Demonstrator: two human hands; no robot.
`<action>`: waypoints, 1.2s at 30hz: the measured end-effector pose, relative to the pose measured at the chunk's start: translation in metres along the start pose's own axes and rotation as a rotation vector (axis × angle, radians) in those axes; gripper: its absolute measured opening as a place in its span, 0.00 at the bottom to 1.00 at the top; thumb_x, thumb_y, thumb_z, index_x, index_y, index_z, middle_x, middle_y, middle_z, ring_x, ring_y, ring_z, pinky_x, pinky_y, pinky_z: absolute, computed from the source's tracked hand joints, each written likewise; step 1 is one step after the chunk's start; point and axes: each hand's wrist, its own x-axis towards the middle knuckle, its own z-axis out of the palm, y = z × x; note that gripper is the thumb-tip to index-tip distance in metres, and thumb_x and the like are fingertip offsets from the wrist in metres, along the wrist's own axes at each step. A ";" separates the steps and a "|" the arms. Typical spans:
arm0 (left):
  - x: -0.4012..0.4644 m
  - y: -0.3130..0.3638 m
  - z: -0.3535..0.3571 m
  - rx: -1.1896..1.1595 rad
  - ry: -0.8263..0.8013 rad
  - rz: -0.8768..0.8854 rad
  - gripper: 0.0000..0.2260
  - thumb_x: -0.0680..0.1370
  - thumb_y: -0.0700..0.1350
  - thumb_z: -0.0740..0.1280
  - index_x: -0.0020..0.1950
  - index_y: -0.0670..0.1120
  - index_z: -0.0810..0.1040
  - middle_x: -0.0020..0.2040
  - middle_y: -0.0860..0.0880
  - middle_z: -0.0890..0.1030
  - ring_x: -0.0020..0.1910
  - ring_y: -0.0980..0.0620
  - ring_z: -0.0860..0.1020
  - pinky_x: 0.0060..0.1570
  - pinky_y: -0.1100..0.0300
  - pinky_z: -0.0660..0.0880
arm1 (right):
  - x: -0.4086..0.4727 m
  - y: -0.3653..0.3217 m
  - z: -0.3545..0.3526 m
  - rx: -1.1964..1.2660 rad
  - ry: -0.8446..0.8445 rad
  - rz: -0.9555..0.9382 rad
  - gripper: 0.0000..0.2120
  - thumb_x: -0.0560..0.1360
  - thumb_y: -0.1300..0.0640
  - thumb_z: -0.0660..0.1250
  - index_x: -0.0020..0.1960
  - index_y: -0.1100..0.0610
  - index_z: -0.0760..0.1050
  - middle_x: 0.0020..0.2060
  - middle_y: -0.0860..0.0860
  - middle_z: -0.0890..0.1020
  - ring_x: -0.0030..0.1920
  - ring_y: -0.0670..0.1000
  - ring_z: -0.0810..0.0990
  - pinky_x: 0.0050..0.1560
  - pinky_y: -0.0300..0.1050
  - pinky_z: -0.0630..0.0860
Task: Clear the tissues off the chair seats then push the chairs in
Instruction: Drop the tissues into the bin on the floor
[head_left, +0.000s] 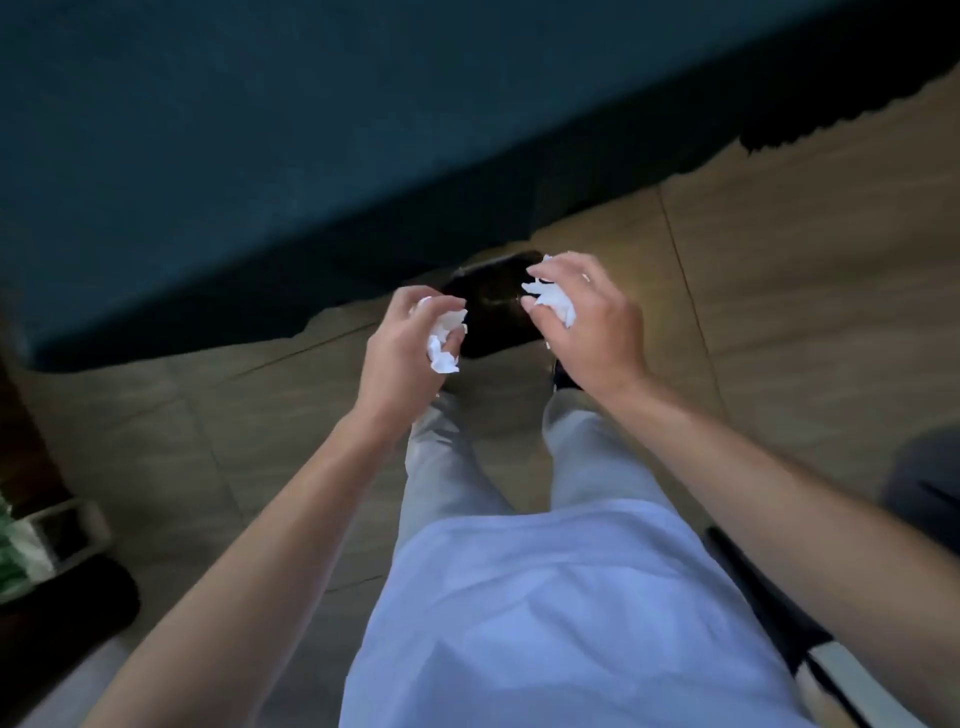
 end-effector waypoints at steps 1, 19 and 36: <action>0.004 -0.009 0.006 -0.007 -0.069 0.007 0.10 0.80 0.46 0.72 0.61 0.50 0.83 0.61 0.51 0.77 0.53 0.58 0.76 0.50 0.64 0.74 | -0.002 0.008 0.011 -0.019 0.001 0.032 0.13 0.77 0.50 0.72 0.60 0.50 0.83 0.60 0.46 0.82 0.53 0.49 0.83 0.45 0.46 0.79; 0.106 -0.171 0.115 0.211 -0.441 -0.004 0.13 0.75 0.43 0.73 0.59 0.46 0.84 0.56 0.41 0.81 0.51 0.42 0.81 0.52 0.51 0.80 | -0.008 0.106 0.195 -0.159 -0.167 0.268 0.18 0.75 0.49 0.69 0.62 0.53 0.82 0.59 0.56 0.82 0.48 0.61 0.85 0.38 0.50 0.79; 0.130 -0.242 0.304 -0.005 -0.405 -0.469 0.11 0.81 0.42 0.69 0.63 0.45 0.82 0.59 0.46 0.84 0.51 0.51 0.81 0.34 0.75 0.70 | 0.020 0.246 0.317 -0.154 -0.455 0.575 0.22 0.80 0.50 0.67 0.73 0.52 0.74 0.69 0.58 0.75 0.64 0.62 0.78 0.58 0.50 0.76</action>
